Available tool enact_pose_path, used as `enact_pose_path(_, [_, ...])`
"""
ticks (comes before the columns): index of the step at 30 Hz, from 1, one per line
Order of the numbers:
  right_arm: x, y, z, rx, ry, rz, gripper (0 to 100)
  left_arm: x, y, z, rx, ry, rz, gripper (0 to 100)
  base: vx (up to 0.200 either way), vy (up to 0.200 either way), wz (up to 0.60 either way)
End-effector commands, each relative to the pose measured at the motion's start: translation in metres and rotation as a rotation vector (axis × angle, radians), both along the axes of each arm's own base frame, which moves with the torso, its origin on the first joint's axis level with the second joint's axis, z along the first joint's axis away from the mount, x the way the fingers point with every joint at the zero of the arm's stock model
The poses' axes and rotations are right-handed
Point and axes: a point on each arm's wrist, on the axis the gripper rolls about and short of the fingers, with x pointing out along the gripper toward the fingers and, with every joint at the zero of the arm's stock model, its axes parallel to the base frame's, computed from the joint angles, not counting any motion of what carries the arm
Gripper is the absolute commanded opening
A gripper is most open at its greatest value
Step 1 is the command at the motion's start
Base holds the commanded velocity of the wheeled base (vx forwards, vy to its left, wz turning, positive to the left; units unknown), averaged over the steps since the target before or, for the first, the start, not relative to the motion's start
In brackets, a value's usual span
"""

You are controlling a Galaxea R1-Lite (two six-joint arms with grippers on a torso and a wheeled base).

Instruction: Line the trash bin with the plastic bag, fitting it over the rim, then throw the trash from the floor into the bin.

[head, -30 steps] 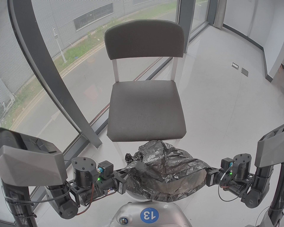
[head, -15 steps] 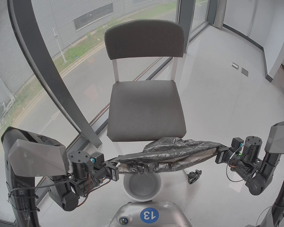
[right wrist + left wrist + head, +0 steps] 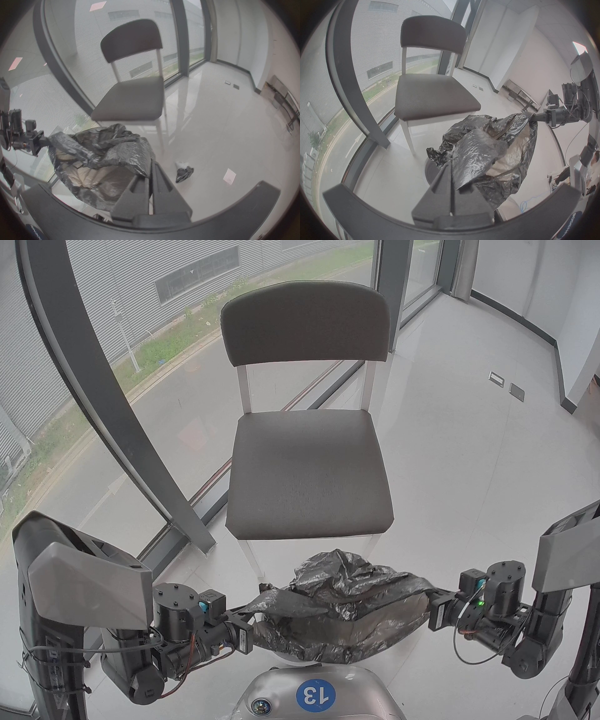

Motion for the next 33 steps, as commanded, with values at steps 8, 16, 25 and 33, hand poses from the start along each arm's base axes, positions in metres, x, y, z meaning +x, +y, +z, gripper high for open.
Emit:
enact_pose_path(8, [-0.024, 0.046, -0.039, -0.044, 0.128, 0.149, 0, -0.039, 0.010, -0.006, 0.070, 0.108, -0.041, 0, 0.000, 0.000, 0.00])
enact_pose_path(16, [-0.022, 0.042, -0.057, -0.069, 0.185, 0.131, 0, -0.033, 0.007, -0.021, 0.087, 0.137, -0.042, 0, 0.000, 0.000, 0.00])
enact_pose_path(25, [0.003, 0.024, -0.086, -0.070, 0.230, 0.039, 0, -0.008, -0.010, -0.040, 0.072, 0.105, -0.041, 0, 0.000, 0.000, 0.00])
enact_pose_path(33, [0.009, 0.014, -0.101, -0.059, 0.290, 0.041, 0, 0.002, -0.014, -0.057, 0.078, 0.115, -0.033, 0, 0.000, 0.000, 0.00])
